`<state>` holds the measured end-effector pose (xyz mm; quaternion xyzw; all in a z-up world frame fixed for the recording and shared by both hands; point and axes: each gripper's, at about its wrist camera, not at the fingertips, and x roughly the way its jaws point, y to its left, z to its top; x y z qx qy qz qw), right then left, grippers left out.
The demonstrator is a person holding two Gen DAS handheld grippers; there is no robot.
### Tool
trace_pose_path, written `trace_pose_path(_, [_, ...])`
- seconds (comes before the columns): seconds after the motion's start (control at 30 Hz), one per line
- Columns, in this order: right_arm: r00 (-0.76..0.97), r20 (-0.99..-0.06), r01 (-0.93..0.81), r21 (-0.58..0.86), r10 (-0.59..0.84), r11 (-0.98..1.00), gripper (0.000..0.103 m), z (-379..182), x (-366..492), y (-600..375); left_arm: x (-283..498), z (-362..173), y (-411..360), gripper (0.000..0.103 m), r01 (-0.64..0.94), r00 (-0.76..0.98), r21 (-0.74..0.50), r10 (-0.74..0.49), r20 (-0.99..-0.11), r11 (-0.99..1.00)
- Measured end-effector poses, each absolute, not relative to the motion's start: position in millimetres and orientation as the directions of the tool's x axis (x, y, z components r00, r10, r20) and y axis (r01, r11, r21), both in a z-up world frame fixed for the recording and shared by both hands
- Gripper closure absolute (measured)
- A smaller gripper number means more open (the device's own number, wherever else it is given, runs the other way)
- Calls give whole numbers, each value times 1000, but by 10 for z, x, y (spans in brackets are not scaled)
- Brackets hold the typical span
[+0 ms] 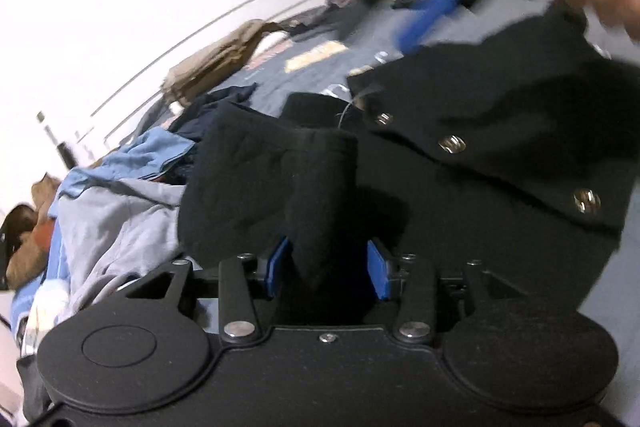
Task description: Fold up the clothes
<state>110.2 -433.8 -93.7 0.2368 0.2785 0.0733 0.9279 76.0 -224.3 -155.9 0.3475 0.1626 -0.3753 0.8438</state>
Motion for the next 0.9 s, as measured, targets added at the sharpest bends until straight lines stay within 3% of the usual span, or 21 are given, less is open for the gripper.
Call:
trace_pose_path(0.17, [814, -465, -86, 495, 347, 864, 34, -765, 1370, -4166, 760, -1634, -2317, 60, 776, 631, 452, -529, -567, 441])
trace_pose_path(0.37, [739, -601, -71, 381, 305, 922, 32, -963, 1987, -3983, 811, -1633, -2262, 60, 790, 613, 427, -539, -578, 441])
trace_pose_path(0.67, [687, -619, 17, 536, 380, 844, 33, -1444, 2318, -4186, 888, -1621, -2199, 60, 808, 587, 385, -562, -583, 446])
trace_pose_path(0.73, [680, -616, 32, 566, 397, 824, 47, -1525, 2327, -4196, 891, -1612, -2199, 60, 808, 587, 384, -563, -581, 446])
trace_pose_path(0.8, [682, -604, 42, 594, 411, 803, 89, -1546, 2323, -4215, 898, -1601, -2192, 60, 807, 589, 385, -565, -578, 448])
trace_pose_path(0.9, [730, -558, 52, 621, 394, 782, 94, -1407, 2158, -4297, 903, -1556, -2163, 60, 801, 598, 389, -575, -558, 455])
